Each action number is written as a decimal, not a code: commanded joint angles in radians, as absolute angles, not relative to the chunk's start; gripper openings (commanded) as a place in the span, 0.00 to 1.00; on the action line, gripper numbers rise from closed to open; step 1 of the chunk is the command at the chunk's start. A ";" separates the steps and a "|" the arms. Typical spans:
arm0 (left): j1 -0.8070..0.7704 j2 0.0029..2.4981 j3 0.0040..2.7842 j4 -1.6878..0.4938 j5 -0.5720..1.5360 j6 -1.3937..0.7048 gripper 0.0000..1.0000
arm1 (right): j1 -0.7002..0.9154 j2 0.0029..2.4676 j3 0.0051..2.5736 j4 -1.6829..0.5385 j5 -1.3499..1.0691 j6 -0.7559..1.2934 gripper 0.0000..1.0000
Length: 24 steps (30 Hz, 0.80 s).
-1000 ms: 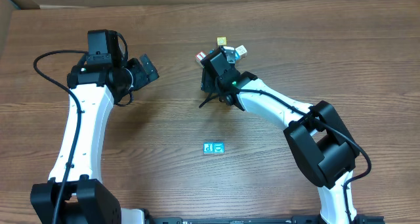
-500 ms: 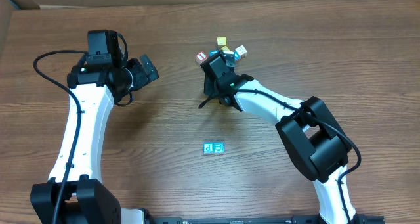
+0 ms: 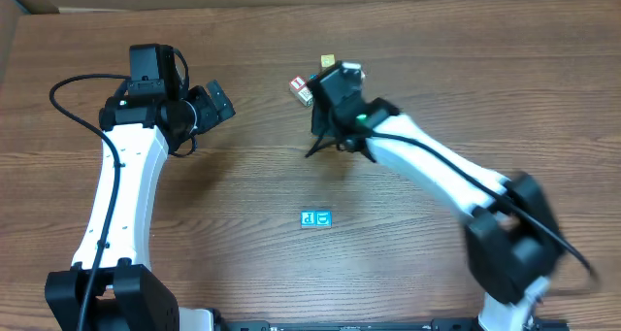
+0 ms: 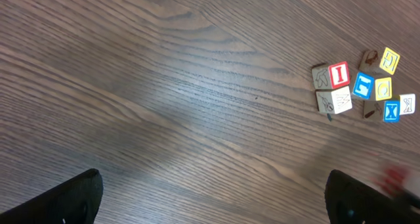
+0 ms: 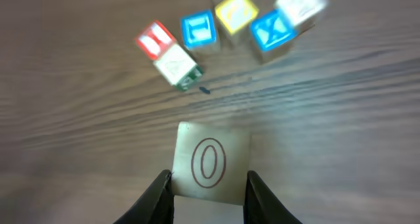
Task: Flip 3 blocks
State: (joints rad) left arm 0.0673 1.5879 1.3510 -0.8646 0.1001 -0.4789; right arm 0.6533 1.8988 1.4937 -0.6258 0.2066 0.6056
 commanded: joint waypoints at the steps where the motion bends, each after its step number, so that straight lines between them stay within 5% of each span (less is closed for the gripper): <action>1: 0.071 1.582 1.359 -0.863 0.096 -0.467 1.00 | 0.646 1.728 1.506 -0.730 0.191 0.595 0.25; 11: 0.071 1.582 1.359 -0.863 0.096 -0.468 1.00 | 0.644 1.650 1.460 -1.158 0.039 0.595 0.24; 24: 0.071 1.582 1.359 -0.863 0.096 -0.467 1.00 | 0.646 1.651 1.160 -1.045 -0.148 0.598 0.24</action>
State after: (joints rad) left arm 0.0673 1.5879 1.3510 -0.8646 0.1001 -0.4789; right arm 0.6479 1.6524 1.2007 -1.0702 -0.0807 0.5983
